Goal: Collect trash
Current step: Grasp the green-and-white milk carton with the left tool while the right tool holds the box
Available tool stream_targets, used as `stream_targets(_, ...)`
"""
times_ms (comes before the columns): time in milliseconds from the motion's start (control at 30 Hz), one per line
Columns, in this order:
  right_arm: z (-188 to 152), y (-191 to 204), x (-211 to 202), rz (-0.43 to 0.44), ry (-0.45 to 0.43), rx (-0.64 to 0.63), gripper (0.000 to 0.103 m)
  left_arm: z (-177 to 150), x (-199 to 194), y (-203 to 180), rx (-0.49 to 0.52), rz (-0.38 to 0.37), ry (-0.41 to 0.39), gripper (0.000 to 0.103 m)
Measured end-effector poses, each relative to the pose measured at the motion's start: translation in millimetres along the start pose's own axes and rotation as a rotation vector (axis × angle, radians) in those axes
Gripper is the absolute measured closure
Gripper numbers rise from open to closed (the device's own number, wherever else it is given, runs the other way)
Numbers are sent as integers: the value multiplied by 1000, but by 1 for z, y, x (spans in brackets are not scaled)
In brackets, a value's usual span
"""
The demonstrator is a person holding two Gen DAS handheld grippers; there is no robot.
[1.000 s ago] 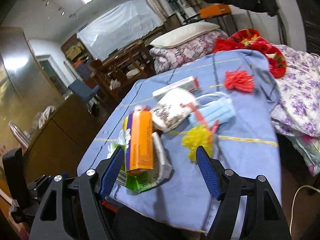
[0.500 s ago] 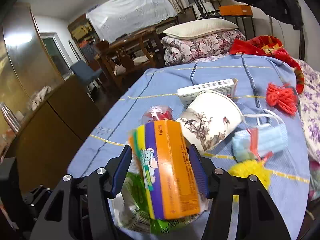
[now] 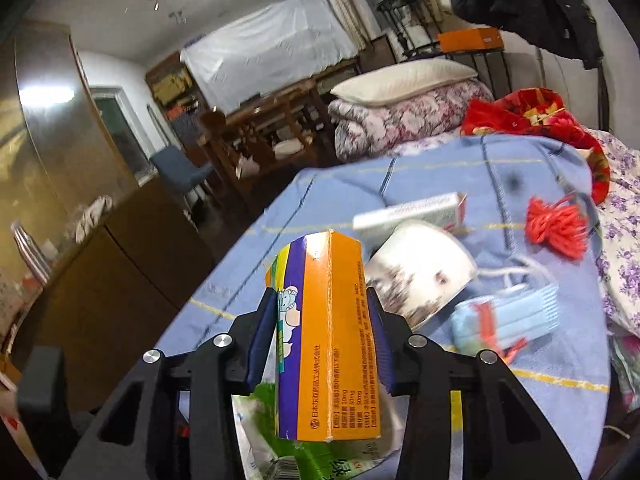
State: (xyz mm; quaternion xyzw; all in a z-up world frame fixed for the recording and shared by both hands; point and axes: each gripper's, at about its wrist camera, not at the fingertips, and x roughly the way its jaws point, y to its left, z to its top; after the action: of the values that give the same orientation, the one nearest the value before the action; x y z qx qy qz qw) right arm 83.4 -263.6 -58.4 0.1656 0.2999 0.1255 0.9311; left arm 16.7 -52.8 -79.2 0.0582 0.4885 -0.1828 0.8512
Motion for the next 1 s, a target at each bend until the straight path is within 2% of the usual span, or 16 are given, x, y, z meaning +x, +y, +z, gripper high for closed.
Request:
stream_targets(267,7,-41,-31,-32,-60,101,59,30,12,-36,-16,-160,-1,7)
stream_targets(400,4,-58,-42,-50,-70,128,59,42,25,-48,-21,-166,3,7)
stream_targets(533,1,-73,-48,-56,-78,146,59,51,39,-52,-29,-117,8,8)
stream_targets(600,0,-80,-50,-56,-82,154,59,52,42,-52,-17,-82,-6,15)
stream_targets(667,-1,-84,-52,-57,-85,160,59,53,43,-53,5,-59,-14,34)
stream_targets(700,-2,-86,-53,-56,-86,163,59,54,43,-52,5,-69,-19,40)
stream_targets(733,-2,-89,-54,-56,-88,169,59,55,41,-50,3,-87,-19,53)
stream_targets(833,-6,-93,-57,-56,-92,181,59,59,33,-46,-5,-83,-34,70)
stream_targets(900,-7,-95,-60,-55,-97,188,59,61,26,-43,-22,-106,-45,75)
stream_targets(1000,-7,-95,-66,-59,-109,190,59,68,11,-38,-32,-121,-80,76)
